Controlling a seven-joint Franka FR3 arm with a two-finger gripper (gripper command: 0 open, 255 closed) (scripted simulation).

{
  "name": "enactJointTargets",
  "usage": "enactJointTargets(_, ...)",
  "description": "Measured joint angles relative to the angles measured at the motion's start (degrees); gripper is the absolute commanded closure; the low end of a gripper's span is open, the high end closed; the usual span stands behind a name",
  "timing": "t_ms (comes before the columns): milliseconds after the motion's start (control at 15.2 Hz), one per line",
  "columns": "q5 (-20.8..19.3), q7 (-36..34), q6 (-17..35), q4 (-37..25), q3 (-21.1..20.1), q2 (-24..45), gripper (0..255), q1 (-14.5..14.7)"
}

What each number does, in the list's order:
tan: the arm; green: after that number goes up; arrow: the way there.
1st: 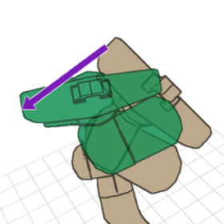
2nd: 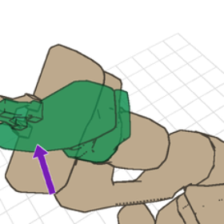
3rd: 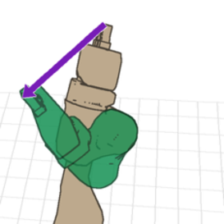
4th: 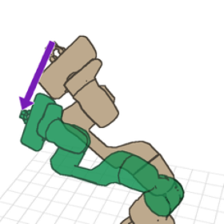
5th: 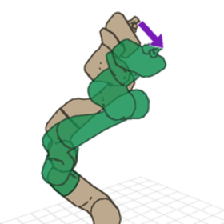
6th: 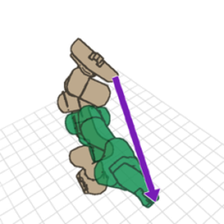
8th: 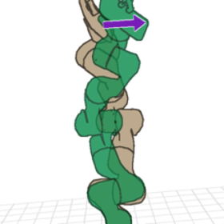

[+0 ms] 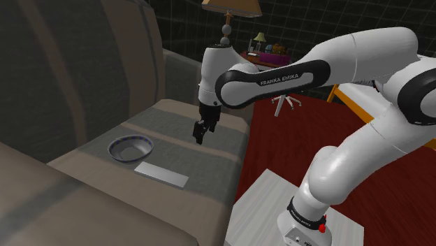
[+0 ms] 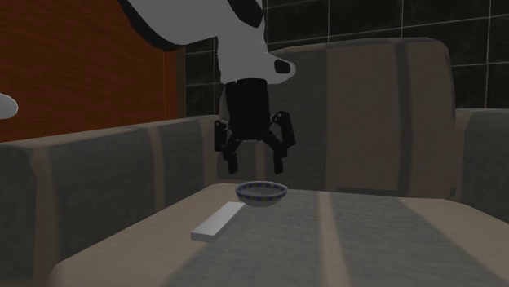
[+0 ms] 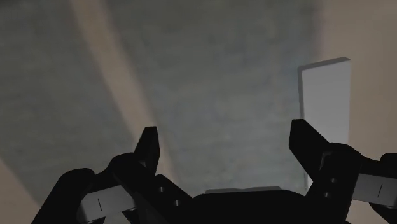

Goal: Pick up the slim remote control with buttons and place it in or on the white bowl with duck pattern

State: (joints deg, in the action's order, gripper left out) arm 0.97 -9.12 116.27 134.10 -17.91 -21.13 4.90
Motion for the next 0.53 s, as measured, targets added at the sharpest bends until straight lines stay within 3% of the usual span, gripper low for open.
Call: enactJointTargets(528, -2.65, -8.82, 6.69, -7.35, -5.79, 16.37, 0, 1.39)
